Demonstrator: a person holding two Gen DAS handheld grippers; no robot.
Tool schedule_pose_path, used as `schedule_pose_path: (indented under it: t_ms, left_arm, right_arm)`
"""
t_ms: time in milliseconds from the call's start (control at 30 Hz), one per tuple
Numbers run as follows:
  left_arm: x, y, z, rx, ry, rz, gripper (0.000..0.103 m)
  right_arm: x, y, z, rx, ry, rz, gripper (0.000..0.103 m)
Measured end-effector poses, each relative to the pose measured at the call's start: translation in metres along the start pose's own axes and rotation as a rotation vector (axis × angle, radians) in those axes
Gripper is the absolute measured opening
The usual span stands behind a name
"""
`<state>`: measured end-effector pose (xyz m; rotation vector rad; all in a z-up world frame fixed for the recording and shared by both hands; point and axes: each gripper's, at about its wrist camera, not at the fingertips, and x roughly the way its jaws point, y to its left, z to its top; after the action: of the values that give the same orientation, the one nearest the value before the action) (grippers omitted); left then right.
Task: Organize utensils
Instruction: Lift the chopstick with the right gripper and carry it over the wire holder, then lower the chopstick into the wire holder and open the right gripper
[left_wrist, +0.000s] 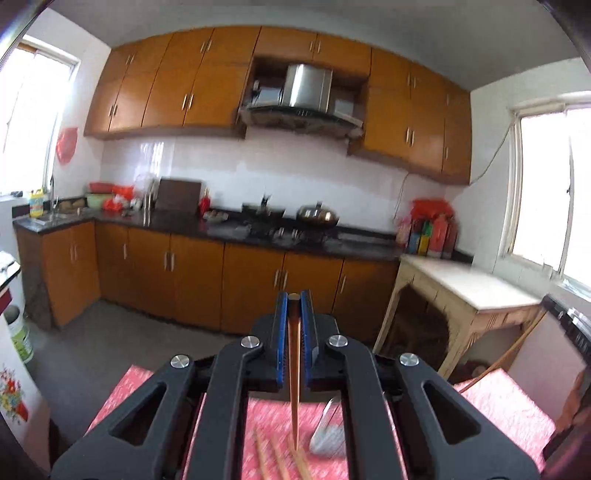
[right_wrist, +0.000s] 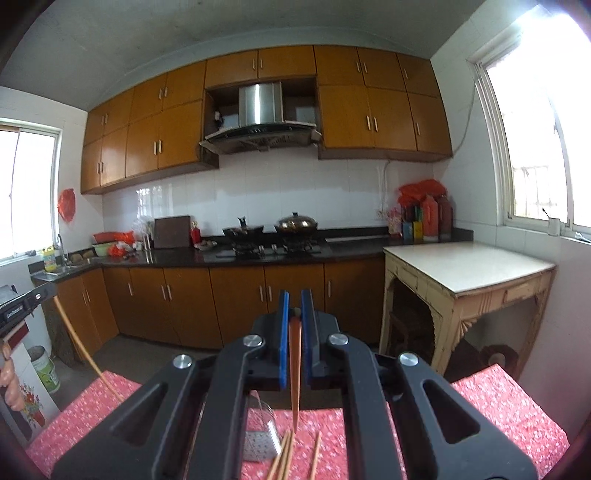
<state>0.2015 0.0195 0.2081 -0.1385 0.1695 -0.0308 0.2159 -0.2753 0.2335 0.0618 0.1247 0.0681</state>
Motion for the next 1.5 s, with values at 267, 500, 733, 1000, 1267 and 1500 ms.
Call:
schedule_pose_path:
  t_ms: [267,500,733,1000,1267,1500]
  left_arm:
    - [0.040,-0.039,0.003,-0.041,-0.011,-0.040,0.007]
    - [0.090,-0.056,-0.035,-0.013,0.055,-0.022,0.007]
    - [0.120,-0.052,-0.050,-0.037,0.083,-0.002,0.007]
    - [0.105,-0.055,-0.009,-0.071,0.016,-0.018,0.007]
    - [0.118,-0.063,-0.010,-0.039,0.008,0.026,0.007]
    - [0.158,-0.050,-0.043,-0.071,0.155,0.070,0.007]
  right_arm:
    - [0.038,0.026,0.004,0.016,0.030,0.077,0.008]
    - [0.097,0.031,-0.024,0.025,0.136,0.105,0.008]
    - [0.139,0.020,-0.057,0.051,0.212,0.091,0.008]
    - [0.137,0.016,-0.046,0.038,0.177,0.083,0.008]
    - [0.139,0.015,-0.043,0.033,0.168,0.092,0.008]
    - [0.159,0.009,-0.065,0.054,0.237,0.089,0.008]
